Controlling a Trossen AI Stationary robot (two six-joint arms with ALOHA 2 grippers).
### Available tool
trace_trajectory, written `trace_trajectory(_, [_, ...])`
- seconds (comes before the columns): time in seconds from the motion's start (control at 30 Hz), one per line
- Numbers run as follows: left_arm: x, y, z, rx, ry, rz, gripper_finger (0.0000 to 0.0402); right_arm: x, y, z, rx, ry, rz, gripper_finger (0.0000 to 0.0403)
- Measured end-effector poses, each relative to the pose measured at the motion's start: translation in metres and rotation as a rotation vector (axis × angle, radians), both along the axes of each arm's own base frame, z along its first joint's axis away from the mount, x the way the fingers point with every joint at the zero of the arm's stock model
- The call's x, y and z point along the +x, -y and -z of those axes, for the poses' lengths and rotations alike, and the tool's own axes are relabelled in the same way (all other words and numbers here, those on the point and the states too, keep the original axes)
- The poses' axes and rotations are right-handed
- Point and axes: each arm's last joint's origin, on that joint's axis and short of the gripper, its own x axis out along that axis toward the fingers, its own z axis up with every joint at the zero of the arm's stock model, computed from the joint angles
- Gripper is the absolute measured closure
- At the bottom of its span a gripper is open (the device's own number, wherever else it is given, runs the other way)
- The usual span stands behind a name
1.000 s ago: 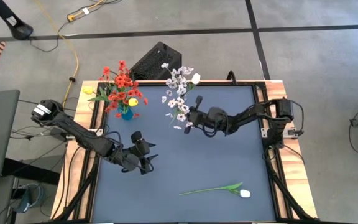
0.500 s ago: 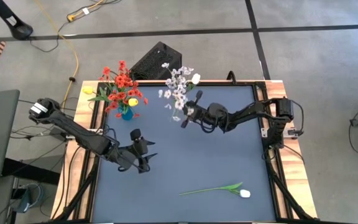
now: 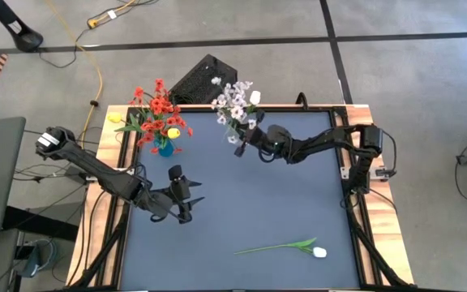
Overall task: Sort flowers into vase by color
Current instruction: Put the white flowers into the transparent vase, then put the white tulip into the transparent vase
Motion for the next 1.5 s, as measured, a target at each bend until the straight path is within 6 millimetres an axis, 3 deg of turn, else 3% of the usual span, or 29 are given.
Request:
trace_trajectory(0.5, [0.000, 0.000, 0.000, -0.014, 0.001, -0.003, 0.0194, 0.016, -0.014, -0.006, 0.093, -0.069, 0.140, 0.0386])
trace_trajectory(0.67, [0.000, 0.000, 0.001, -0.013, -0.004, -0.001, 0.0194, 0.017, -0.013, 0.000, 0.173, -0.104, 0.150, 0.0386])
trace_trajectory(0.97, [0.000, 0.001, 0.001, -0.024, -0.012, 0.015, 0.0194, 0.017, -0.022, -0.001, 0.163, -0.140, 0.130, 0.0376])
trace_trajectory(1.23, [-0.001, 0.001, 0.002, -0.033, -0.019, 0.016, 0.0194, 0.003, -0.028, -0.009, 0.199, -0.294, 0.153, 0.0382])
trace_trajectory(1.5, [-0.001, 0.001, 0.002, -0.041, -0.017, 0.014, 0.0194, -0.033, -0.045, -0.027, 0.340, -0.528, 0.098, 0.0378])
